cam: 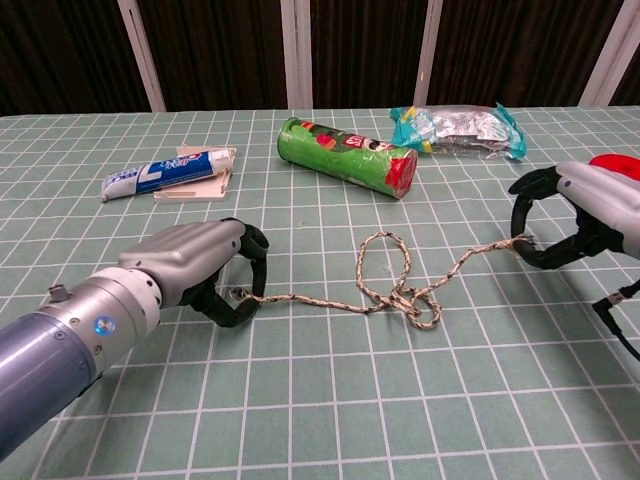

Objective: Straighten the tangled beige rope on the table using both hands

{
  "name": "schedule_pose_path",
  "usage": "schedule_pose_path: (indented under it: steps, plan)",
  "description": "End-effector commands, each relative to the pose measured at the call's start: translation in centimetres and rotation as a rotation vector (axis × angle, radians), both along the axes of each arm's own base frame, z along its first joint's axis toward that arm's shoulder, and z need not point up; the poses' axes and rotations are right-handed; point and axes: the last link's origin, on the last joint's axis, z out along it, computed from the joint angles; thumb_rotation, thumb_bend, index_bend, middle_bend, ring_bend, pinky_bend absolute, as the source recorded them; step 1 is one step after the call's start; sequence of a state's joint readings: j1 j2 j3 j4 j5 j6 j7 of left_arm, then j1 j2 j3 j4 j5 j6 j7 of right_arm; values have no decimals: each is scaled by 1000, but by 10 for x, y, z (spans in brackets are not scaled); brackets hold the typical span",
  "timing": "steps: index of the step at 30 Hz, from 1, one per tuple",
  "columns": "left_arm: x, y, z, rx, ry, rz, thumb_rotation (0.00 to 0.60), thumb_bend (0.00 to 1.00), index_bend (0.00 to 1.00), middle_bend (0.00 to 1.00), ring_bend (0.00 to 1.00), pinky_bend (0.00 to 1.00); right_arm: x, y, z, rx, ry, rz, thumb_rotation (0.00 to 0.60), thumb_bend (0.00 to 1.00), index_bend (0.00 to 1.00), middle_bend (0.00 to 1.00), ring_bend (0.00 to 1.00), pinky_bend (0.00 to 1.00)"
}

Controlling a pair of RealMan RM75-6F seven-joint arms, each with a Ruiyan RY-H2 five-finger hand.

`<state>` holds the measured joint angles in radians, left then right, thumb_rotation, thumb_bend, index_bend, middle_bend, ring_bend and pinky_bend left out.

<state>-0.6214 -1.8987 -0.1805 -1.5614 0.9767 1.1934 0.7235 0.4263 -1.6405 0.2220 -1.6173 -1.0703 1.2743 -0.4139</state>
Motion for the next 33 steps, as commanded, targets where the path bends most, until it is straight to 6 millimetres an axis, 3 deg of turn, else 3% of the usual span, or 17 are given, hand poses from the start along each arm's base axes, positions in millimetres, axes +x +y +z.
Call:
schedule_pose_path:
  steps: [1, 5, 14, 20, 27, 33]
  plan:
    - [-2, 1, 4, 11, -2, 2, 600, 565, 590, 133, 0, 0, -2, 0, 3, -8, 5, -3, 600, 437, 588, 201, 0, 0]
    - [-11, 5, 22, 41, 7, 2, 600, 561, 590, 133, 0, 0, -10, -3, 16, -37, 24, -7, 600, 438, 588, 201, 0, 0]
    - [-58, 9, 106, 146, 56, 45, 600, 561, 590, 135, 0, 0, -37, -1, 57, -102, 69, -48, 600, 437, 588, 201, 0, 0]
    - [-93, -1, 154, 191, 85, 75, 600, 561, 590, 135, 0, 0, -56, 9, 75, -129, 72, -90, 600, 437, 587, 201, 0, 0]
    - [-124, -20, 183, 232, 58, 121, 600, 561, 590, 135, 0, 0, -78, 18, 90, -155, 70, -135, 600, 437, 587, 201, 0, 0]
    - [-152, -34, 190, 268, 44, 171, 600, 562, 590, 135, 0, 0, -93, 22, 101, -177, 91, -160, 600, 437, 588, 201, 0, 0]
